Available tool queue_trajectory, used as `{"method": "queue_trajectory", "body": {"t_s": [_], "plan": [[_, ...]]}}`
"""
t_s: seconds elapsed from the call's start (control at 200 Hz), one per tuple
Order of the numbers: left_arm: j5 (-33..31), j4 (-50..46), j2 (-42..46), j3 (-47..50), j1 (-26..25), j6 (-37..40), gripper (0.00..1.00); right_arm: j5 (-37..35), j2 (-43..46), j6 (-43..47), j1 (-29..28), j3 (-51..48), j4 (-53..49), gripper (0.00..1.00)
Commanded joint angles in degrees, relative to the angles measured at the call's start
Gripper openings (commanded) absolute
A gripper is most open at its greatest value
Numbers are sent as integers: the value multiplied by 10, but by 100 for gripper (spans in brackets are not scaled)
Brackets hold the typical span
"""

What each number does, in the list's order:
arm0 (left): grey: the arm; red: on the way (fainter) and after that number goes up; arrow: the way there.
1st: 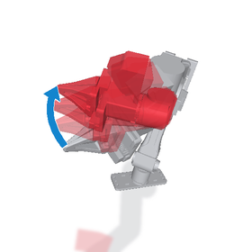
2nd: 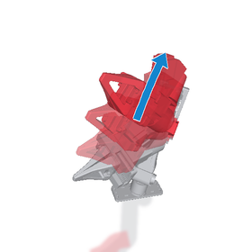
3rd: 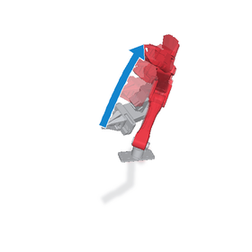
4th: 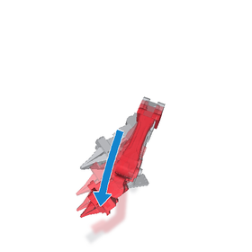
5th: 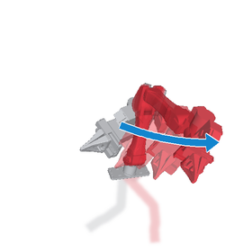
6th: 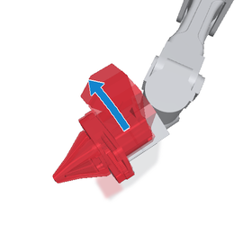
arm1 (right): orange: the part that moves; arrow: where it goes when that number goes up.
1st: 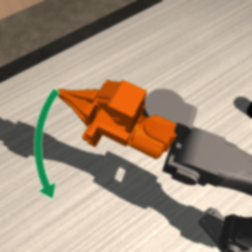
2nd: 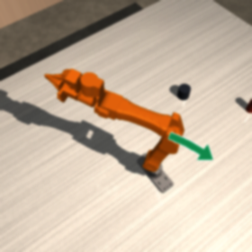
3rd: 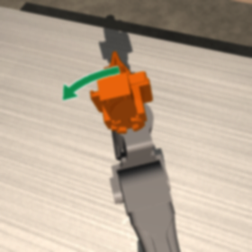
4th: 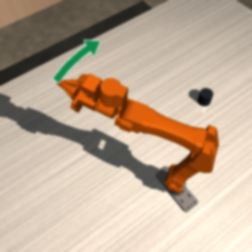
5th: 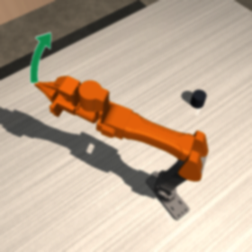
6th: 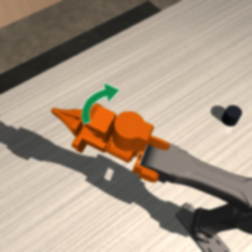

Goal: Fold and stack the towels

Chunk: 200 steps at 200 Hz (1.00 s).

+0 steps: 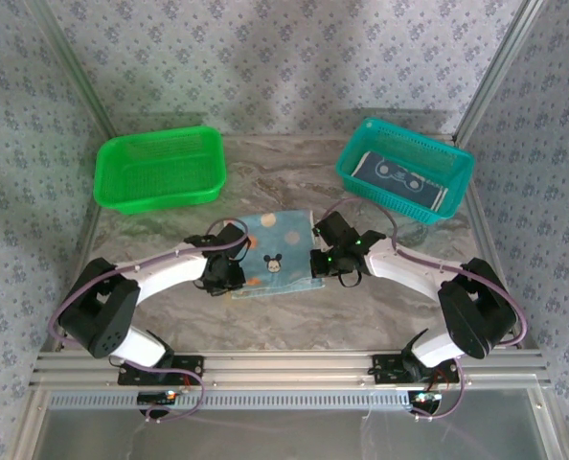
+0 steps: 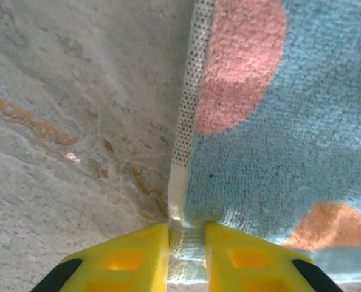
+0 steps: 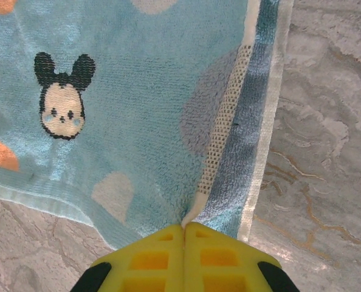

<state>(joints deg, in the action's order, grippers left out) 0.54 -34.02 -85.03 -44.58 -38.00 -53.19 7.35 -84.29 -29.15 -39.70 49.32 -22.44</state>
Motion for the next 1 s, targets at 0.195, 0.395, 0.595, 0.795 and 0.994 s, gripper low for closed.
{"method": "queue_trajectory", "body": {"t_s": [0.195,0.395,0.595,0.795,0.994], "plan": [[-22,-20,6,2,1,0,0,1,5,-4,-4,-3,-5,0],[-33,-75,40,-33,1,4,0,6,12,3,0,11,-30,0],[-33,-109,66,-58,1,4,0,7,18,10,5,19,-40,0],[-20,-127,94,-69,-1,-8,0,4,35,12,6,23,-55,0],[-16,-141,121,-69,-8,-17,0,-1,51,11,6,19,-63,0]]}}
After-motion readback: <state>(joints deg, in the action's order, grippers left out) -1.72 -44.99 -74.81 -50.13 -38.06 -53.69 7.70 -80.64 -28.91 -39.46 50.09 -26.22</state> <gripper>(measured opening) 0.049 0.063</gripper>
